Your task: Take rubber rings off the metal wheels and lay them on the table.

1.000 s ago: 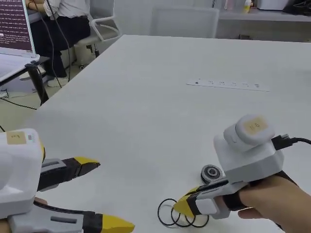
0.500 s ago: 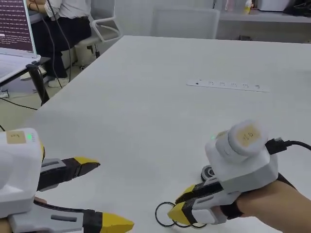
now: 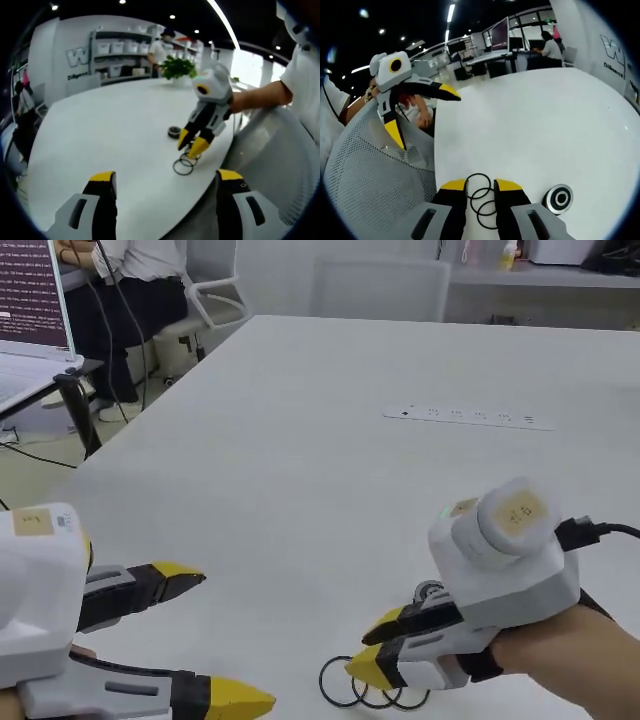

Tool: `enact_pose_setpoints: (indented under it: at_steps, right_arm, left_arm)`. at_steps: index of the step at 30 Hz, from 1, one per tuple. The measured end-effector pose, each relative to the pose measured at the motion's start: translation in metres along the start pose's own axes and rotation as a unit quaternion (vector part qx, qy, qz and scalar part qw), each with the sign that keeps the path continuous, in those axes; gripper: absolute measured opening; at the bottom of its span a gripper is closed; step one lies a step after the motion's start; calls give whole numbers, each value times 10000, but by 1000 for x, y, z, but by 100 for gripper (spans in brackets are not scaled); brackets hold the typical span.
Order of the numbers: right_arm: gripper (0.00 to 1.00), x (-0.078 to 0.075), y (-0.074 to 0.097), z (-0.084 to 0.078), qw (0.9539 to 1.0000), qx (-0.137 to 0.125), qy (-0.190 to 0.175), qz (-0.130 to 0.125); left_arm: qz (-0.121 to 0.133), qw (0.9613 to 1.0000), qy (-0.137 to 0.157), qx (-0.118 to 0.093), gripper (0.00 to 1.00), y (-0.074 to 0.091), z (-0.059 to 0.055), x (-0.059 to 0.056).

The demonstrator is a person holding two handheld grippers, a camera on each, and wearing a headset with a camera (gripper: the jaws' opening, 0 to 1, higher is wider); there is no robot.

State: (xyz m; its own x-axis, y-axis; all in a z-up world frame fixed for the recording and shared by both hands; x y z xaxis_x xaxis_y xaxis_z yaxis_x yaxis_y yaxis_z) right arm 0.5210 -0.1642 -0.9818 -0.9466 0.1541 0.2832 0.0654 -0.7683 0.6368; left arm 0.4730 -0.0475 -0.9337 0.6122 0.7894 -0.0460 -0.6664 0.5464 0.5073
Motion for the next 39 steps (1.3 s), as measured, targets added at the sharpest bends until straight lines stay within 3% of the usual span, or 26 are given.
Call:
enact_pose_setpoints:
  at_steps: [7,15,25,29,34,39]
  right_arm:
    - [22,1,12,23,9984,-552,87,25]
    - [24,-2,29,41,9949,-988,199,-45]
    - [26,-21,57,57,9864,-1599,82,-360]
    - [26,-31,68,57,9826,-1776,-73,-540]
    - [25,-46,82,54,9757,-2024,-383,-747]
    - [25,-58,92,48,9720,-2087,-532,-941]
  left_arm:
    - [-6,10000,-33,21,82,0,0,0]
    - [-6,10000,-14,-32,82,0,2,-1]
    - [-103,9998,-159,-90,84,0,8,-5]
    - [-180,9989,-430,-20,85,-3,11,-6]
    - [-218,9979,-605,-62,85,-5,25,-3]
    - [-182,9962,-819,-217,84,-7,49,6]
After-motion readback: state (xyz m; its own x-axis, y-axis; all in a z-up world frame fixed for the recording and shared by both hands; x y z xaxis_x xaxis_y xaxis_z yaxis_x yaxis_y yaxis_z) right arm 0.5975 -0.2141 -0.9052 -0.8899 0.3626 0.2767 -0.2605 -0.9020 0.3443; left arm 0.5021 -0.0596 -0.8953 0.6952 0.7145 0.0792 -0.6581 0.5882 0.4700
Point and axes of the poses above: the centre of the closed fingertips' face, and the gripper's own axes: y roughly backward along the fingers, x roughly to its left, z roughly out of its top, the point moved 3 cm from there along y, roughly backward along the fingers, and after that the axes turned 4 degrees about z, right-handed, at the moved point
